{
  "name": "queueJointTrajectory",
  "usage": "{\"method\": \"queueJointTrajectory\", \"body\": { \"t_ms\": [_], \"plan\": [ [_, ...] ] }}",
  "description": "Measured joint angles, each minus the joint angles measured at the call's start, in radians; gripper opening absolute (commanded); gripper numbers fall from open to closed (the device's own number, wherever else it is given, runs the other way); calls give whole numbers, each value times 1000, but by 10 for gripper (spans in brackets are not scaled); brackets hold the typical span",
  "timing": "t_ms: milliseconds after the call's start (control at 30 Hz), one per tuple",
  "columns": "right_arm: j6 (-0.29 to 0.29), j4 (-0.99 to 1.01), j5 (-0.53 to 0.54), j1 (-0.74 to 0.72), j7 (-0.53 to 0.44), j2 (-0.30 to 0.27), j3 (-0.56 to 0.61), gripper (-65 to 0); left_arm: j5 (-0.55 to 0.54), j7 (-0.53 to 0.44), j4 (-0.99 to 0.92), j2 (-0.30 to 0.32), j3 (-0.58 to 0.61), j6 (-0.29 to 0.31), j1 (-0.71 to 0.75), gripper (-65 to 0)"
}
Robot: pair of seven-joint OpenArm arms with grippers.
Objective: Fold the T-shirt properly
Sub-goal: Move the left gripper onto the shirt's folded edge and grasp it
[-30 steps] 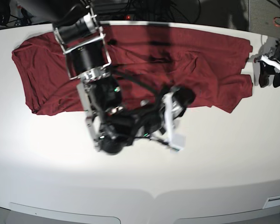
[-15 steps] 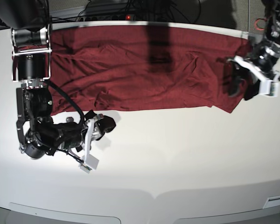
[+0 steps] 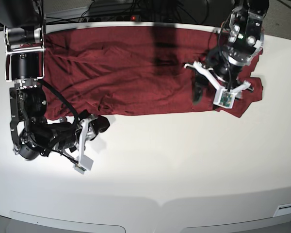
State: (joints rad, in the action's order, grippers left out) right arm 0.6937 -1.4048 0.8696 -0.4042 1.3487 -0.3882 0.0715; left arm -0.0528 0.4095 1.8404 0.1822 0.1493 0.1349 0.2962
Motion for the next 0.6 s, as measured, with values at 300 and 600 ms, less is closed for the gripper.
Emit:
{"method": "queueJointTrajectory", "body": {
  "t_ms": [300,600],
  "plan": [
    [0,0,1,3,-1,0,0,-351,82,-11,-76,-3,90,-39,-32,-346],
    [0,0,3,3,-1,0,0,-351,87,21,-267,-2,121,-79,-124,-346]
  ]
}}
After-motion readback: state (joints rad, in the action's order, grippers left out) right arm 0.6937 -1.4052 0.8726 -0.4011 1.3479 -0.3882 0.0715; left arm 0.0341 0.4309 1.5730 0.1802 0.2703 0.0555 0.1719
